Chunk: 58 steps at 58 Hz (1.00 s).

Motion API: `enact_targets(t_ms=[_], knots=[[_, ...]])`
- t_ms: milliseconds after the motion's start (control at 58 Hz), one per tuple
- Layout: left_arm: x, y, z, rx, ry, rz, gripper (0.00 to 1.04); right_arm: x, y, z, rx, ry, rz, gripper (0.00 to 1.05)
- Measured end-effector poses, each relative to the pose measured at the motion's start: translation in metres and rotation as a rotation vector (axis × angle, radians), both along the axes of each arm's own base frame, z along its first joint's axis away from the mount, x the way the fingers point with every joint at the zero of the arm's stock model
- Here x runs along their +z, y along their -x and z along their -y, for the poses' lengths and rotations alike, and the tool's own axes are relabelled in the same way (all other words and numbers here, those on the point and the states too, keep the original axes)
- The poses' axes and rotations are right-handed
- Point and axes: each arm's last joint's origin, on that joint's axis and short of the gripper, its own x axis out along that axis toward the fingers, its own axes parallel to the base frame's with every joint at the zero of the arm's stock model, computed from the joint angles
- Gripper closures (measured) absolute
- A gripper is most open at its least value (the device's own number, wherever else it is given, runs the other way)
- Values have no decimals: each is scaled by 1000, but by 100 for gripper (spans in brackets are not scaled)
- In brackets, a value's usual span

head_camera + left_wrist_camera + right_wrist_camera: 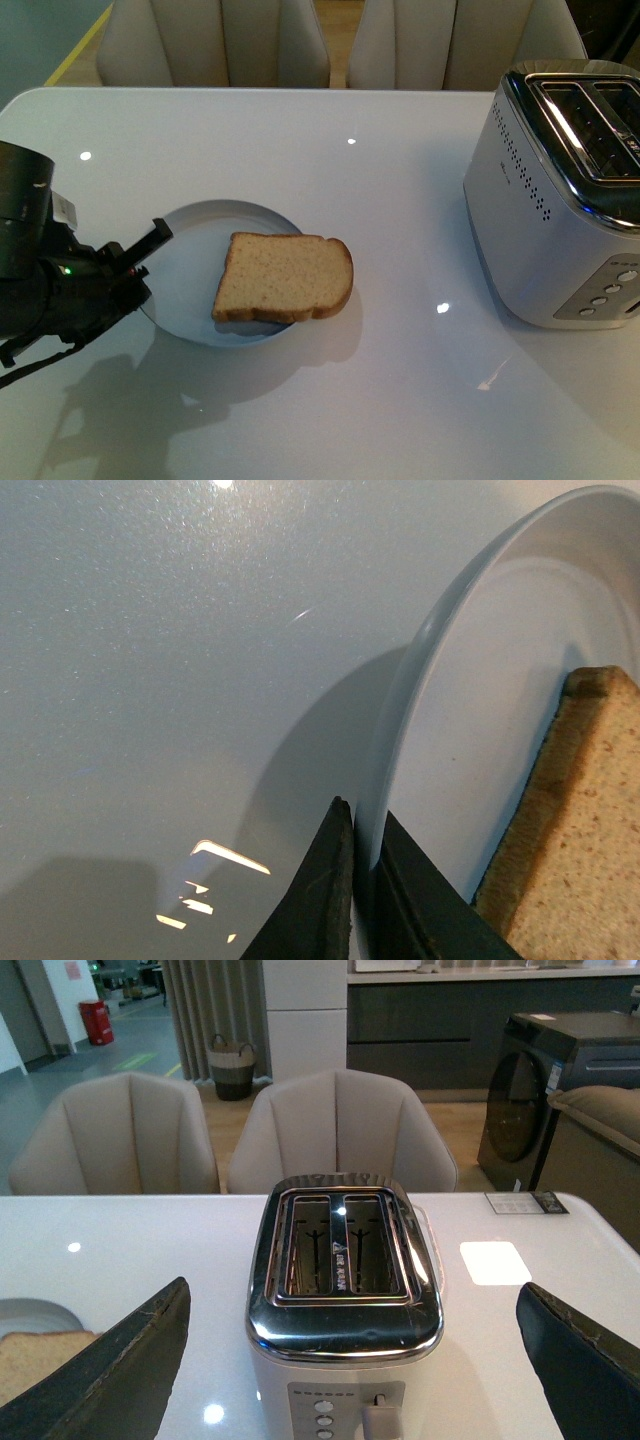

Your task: Left arm holds plate, right arm toasts bread

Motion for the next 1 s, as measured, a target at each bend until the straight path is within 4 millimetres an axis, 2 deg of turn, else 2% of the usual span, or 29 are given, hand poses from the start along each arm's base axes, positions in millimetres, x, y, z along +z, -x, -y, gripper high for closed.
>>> enact_targets(t_ms=[138,190,362,518,725,1001], knots=[[29,5,3,15,4,40,102,0,0,0,0,0,0,9],[45,7,6,18,1,65,102,0,0,0,0,0,0,9],[108,20,30,16,52,119,102,0,0,0,0,0,0,9],[144,29,48,16,112,154,102,0,0,0,0,0,0,9],[164,44,71,-2,167,165,102,0,0,0,0,0,0,9],[164,62,99,-44,201,122,102,0,0,0,0,0,0,9]])
